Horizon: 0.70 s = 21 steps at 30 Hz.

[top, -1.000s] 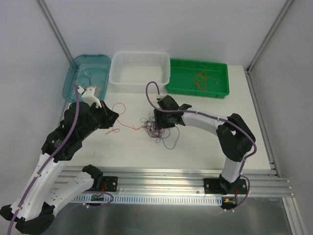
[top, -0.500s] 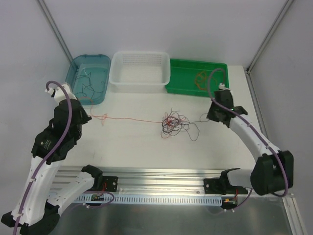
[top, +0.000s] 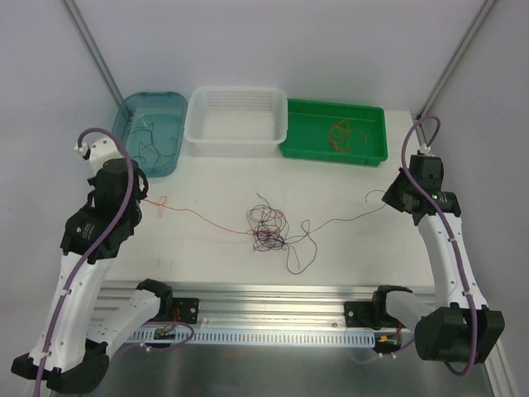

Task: Untangle the cables

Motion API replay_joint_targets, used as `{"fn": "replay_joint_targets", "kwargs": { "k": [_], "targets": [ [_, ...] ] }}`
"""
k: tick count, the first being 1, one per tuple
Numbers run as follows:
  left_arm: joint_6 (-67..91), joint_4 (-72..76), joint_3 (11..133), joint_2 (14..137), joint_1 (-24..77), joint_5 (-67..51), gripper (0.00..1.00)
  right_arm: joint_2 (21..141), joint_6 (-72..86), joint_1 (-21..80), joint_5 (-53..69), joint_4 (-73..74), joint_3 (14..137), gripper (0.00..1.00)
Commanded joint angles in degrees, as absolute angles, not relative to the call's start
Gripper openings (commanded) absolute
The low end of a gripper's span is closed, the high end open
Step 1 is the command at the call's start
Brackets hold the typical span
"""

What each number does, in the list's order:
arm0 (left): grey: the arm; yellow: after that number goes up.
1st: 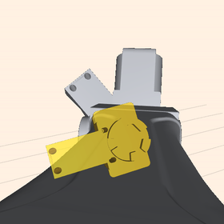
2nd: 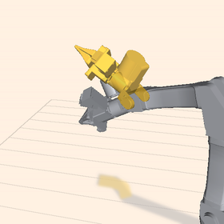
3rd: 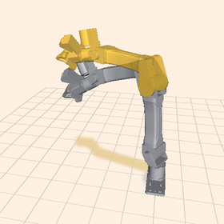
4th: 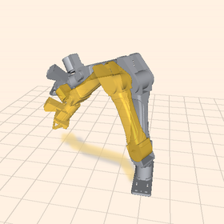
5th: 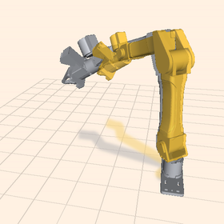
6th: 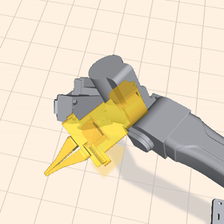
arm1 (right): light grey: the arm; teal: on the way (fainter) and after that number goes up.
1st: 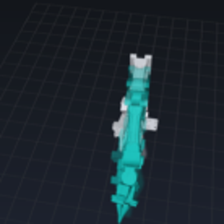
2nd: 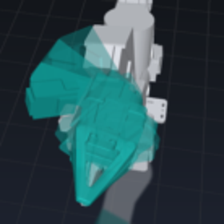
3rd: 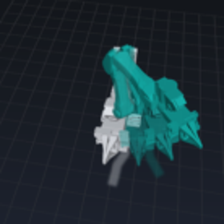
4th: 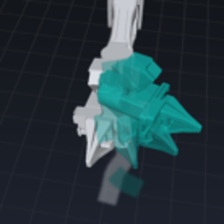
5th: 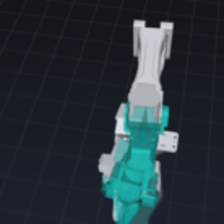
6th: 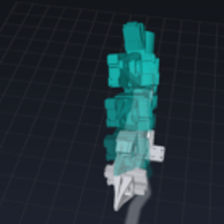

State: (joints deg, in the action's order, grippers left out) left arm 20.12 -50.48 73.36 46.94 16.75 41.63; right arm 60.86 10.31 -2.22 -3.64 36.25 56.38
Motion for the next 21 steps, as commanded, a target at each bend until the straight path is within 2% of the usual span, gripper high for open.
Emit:
{"fn": "replay_joint_targets", "kwargs": {
  "k": [1, 3, 7, 8, 11, 15, 21],
  "targets": [
    [17.93, -51.42, 70.14, 47.02, 16.0, 46.11, 0.0, 58.45, 10.02, -2.46, -2.97, 40.15, 60.89, 0.01],
    [17.67, -51.33, 67.95, 47.11, 14.86, 46.58, 0.0, 57.84, 10.11, -4.65, -2.9, 41.39, 63.62, 0.01],
    [19.33, -50.98, 64.87, 49.12, 13.54, 44.12, 0.0, 58.27, 9.23, -5.8, 2.78, 43.84, 76.69, 0.01],
    [19.68, -50.89, 64.08, 50.44, 13.36, 43.6, 0.0, 60.45, 7.92, -5.8, 3.6, 45.08, 84.82, 0.01],
    [21.88, -50.28, 61.36, 52.29, 12.39, 41.84, 0.0, 63.1, 5.81, -5.8, 7.11, 48.6, 97.86, 0.01],
    [23.38, -46.85, 54.87, 52.91, 9.59, 36.59, 0.0, 60.13, 5.19, -5.8, 10.72, 42.99, 101.6, 0.01],
    [25.22, -41.58, 47.22, 53.96, 3.09, 27.96, 0.0, 57.57, 8.52, -5.89, 9.49, 34.38, 103.62, 0.01]
  ]
}}
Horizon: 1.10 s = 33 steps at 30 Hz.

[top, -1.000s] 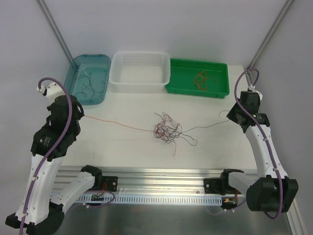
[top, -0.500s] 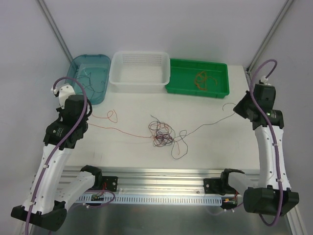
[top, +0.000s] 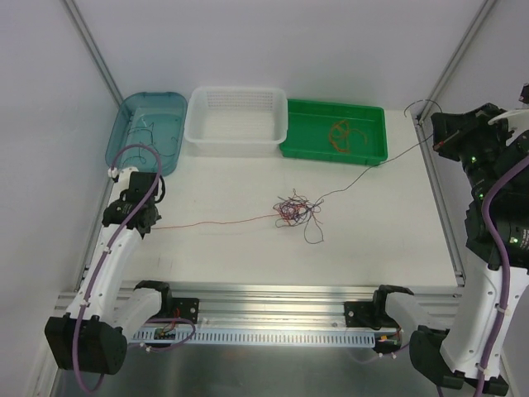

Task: Untangle the cables

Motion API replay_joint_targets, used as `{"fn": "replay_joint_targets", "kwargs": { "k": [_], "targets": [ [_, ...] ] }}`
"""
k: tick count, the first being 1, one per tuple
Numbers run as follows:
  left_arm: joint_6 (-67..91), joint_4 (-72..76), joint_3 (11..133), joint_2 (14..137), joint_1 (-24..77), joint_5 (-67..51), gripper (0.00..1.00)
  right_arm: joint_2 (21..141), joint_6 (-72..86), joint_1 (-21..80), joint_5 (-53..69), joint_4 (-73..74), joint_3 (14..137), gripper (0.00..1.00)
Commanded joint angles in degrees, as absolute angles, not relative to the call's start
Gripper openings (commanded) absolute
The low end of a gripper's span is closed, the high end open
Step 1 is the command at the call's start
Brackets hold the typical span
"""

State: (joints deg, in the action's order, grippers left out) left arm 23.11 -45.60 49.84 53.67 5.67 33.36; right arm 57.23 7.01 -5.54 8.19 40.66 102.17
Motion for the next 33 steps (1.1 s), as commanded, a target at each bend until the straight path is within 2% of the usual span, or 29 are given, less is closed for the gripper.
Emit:
{"fn": "replay_joint_targets", "kwargs": {
  "k": [1, 8, 11, 13, 14, 18, 19, 22, 23, 26, 28, 31, 33],
  "targets": [
    [26.36, -40.53, 46.41, 54.23, 2.29, 24.29, 0.0, 57.13, 10.53, -5.8, 9.84, 30.8, 103.71, 0.01],
    [32.86, -32.27, 35.62, 55.63, -1.14, 7.49, 0.0, 57.66, 19.68, -5.8, 12.91, 17.07, 104.42, 0.01],
    [34.8, -31.03, 34.02, 56.34, -1.41, 1.44, 0.0, 58.79, 22.75, -5.8, 19.84, 16.52, 101.62, 0.01],
    [34.72, -28.57, 33.49, 55.73, -1.41, -3.58, 0.09, 58.89, 23.73, -5.71, 24.16, 19.68, 97.84, 0.01],
    [34.28, -27.87, 33.66, 55.29, -1.41, -8.48, 0.13, 57.76, 23.64, -5.36, 24.87, 20.12, 91.38, 0.01],
    [30.08, -26.19, 35.68, 53.35, 1.74, -16.87, 0.37, 55.28, 19.34, -2.21, 22.33, 27.04, 75.53, 0.02],
    [29.1, -26.02, 36.29, 52.65, 3.58, -17.57, 0.52, 55.28, 18.73, -0.89, 21.02, 28.46, 72.45, 0.01],
    [24.97, -25.58, 38.75, 50.19, 12.81, -17.67, 0.74, 55.28, 16.7, 1.83, 16.73, 30.49, 61.64, 0.01],
    [24.26, -25.58, 39.98, 50.1, 17.1, -17.75, 0.85, 55.37, 16.44, 2.19, 14.96, 31.19, 59.52, 0.01],
    [21.37, -25.49, 42.26, 51.84, 22.13, -20.12, 0.94, 57.65, 14.86, 2.46, 9.85, 34.27, 53.19, 0.04],
    [17.94, -25.49, 43.5, 53.25, 28.01, -19.96, 0.95, 59.75, 13.46, 2.55, 8.97, 36.29, 50.47, 0.07],
    [15.65, -25.49, 46.05, 57.64, 33.91, -20.04, 0.96, 61.34, 9.69, 4.2, 9.32, 39.45, 49.48, 0.32],
    [14.6, -25.49, 48.59, 59.75, 38.03, -20.48, 0.96, 61.44, 7.92, 6.67, 8.01, 42.69, 49.92, 0.39]
  ]
}}
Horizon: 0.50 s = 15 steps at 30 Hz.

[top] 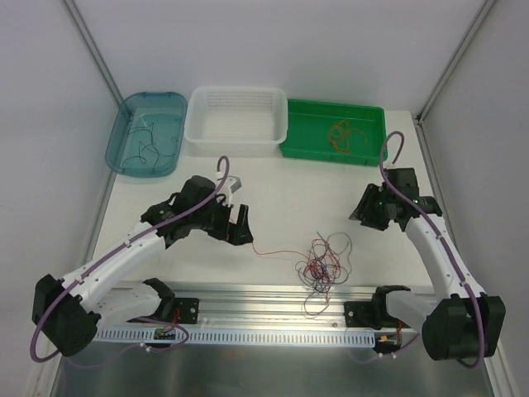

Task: Untangle the cables

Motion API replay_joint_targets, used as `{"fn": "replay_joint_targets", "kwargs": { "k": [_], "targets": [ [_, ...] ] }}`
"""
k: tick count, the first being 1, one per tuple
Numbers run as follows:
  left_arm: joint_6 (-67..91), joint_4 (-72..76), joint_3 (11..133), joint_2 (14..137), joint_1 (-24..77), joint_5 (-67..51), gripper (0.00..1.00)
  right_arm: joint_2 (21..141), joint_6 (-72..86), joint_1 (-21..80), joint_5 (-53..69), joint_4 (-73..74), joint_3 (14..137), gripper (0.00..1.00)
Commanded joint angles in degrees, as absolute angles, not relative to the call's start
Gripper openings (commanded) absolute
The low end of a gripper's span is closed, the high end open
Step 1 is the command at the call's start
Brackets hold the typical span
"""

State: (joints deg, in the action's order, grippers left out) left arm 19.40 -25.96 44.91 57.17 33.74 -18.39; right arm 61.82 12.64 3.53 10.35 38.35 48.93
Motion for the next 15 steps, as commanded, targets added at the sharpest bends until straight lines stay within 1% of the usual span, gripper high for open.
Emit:
{"fn": "replay_joint_targets", "kwargs": {
  "k": [1, 3, 4, 7, 9, 12, 13, 15],
  "targets": [
    [13.98, -25.31, 50.43, 61.85, 39.71, -20.3, 0.96, 60.57, 7.21, 9.64, 7.91, 43.32, 49.92, 0.48],
    [11.27, -24.7, 52.29, 64.24, 43.4, -20.04, 0.96, 59.33, 7.47, 12.47, 7.91, 44.9, 49.92, 0.55],
    [10.29, -24.44, 53.25, 66.86, 46.81, -20.13, 0.96, 58.8, 7.64, 14.74, 7.56, 45.52, 49.83, 0.6],
    [6.25, -23.12, 56.86, 73.01, 51.92, -20.39, 0.96, 56.08, 9.14, 17.13, 6.86, 45.79, 48.17, 0.67],
    [2.22, -22.24, 59.49, 76.36, 53.69, -20.83, 0.97, 54.42, 10.01, 17.4, 7.2, 45.44, 46.16, 0.68],
    [-3.15, -21.01, 63.27, 83.13, 55.11, -22.14, 0.96, 52.31, 10.63, 17.49, 8.6, 45.44, 44.22, 0.75],
    [-4.47, -20.57, 64.85, 86.28, 55.28, -22.67, 0.95, 51.69, 10.72, 17.66, 9.05, 45.35, 43.77, 0.79],
    [-7.73, -20.13, 66.17, 89.11, 55.55, -23.29, 0.93, 50.37, 10.98, 17.93, 9.84, 45.35, 43.07, 0.83]
  ]
}}
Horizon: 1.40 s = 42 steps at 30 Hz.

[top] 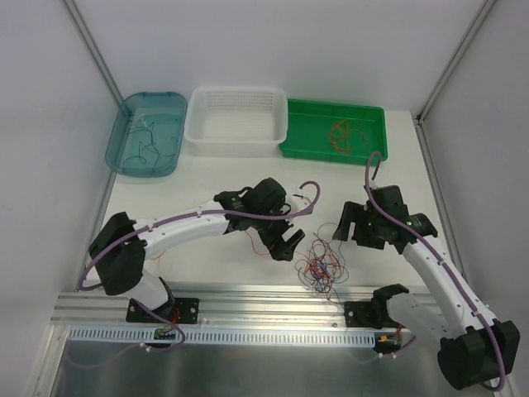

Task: Untangle the cables

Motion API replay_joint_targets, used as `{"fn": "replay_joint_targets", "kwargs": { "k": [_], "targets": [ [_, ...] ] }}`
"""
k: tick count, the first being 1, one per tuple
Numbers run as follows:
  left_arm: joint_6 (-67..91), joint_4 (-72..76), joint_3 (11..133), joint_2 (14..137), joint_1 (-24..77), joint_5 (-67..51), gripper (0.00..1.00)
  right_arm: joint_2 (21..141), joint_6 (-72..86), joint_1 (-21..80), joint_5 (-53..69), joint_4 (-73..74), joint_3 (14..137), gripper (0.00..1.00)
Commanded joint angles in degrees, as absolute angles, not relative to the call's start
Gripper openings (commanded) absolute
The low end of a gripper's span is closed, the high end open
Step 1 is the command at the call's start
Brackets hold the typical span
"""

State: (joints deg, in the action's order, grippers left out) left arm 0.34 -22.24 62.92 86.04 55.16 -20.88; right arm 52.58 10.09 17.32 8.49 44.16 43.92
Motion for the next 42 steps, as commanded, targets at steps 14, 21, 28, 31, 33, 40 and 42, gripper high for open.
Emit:
{"fn": "replay_joint_targets", "kwargs": {
  "k": [14, 21, 28, 31, 33, 40, 42],
  "targets": [
    [-8.36, -18.28, 69.53, 102.3, 58.97, -29.35, 0.49, 43.77, 11.33, 18.54, 15.81, 44.83, 39.21, 0.93],
    [-2.21, -15.65, 65.3, 97.4, 59.06, -27.96, 0.0, 45.0, 15.37, 23.54, 21.71, 39.29, 35.51, 0.93],
    [5.35, -14.06, 63.55, 89.57, 59.06, -22.07, 0.0, 48.5, 17.49, 28.65, 21.62, 34.9, 34.63, 0.93],
    [6.94, -13.45, 63.2, 86.93, 59.06, -20.13, 0.0, 52.19, 18.01, 30.67, 22.5, 32.0, 34.63, 0.92],
    [7.99, -13.01, 62.84, 85.61, 58.98, -20.04, 0.0, 53.78, 18.37, 32.42, 22.15, 29.37, 34.72, 0.9],
    [11.24, -11.34, 59.07, 81.31, 58.97, -17.93, 0.0, 61.08, 19.51, 34.54, 22.24, 21.02, 34.98, 0.69],
    [11.69, -10.55, 57.75, 78.85, 58.97, -16.44, 0.0, 62.57, 20.3, 34.8, 23.2, 18.82, 34.63, 0.65]
  ]
}}
